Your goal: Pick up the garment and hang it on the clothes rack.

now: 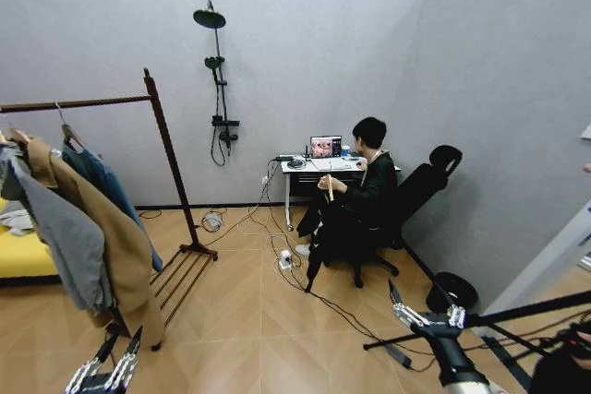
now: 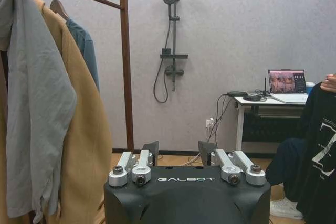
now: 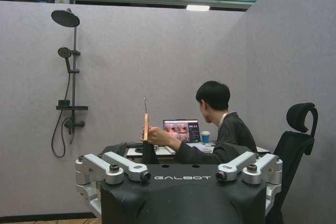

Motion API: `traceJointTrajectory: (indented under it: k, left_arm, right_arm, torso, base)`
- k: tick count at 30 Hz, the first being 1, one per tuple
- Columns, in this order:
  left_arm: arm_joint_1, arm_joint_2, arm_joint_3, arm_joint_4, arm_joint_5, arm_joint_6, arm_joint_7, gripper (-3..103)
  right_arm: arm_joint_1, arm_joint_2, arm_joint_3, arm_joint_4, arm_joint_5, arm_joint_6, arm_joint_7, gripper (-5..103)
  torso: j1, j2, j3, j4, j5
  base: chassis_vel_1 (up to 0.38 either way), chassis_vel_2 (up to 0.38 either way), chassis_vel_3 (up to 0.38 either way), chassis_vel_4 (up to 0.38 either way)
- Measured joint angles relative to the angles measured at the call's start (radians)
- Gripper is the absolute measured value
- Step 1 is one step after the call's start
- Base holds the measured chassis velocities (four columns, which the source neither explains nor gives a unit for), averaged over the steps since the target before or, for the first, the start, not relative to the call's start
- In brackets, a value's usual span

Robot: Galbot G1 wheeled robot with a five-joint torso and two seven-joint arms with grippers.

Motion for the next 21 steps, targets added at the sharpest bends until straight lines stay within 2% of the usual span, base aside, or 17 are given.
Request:
traceJointTrajectory:
  k: [9,21]
  left_arm:
    - [0.0,0.0,0.0,0.0,0.0,0.0,0.0,46]
    - [0.0,0.0,0.0,0.0,0.0,0.0,0.0,46]
  right_arm:
    - [-0.006,0.0,0.002,-0.001,0.006,-0.001,-0.008,100]
    - [-0.001,-0.005,0.0,-0.001,0.006,-0.008,-0.01,100]
  torso:
    - [0.001,-0.001,0.0,-0.0001,0.0002]
    - [0.001,0.0,0.0,0.0,0.0002]
  base:
    - [-0.113,0.118,0.134,-0.125]
    - [-0.248,0.244,0.244,-0.245]
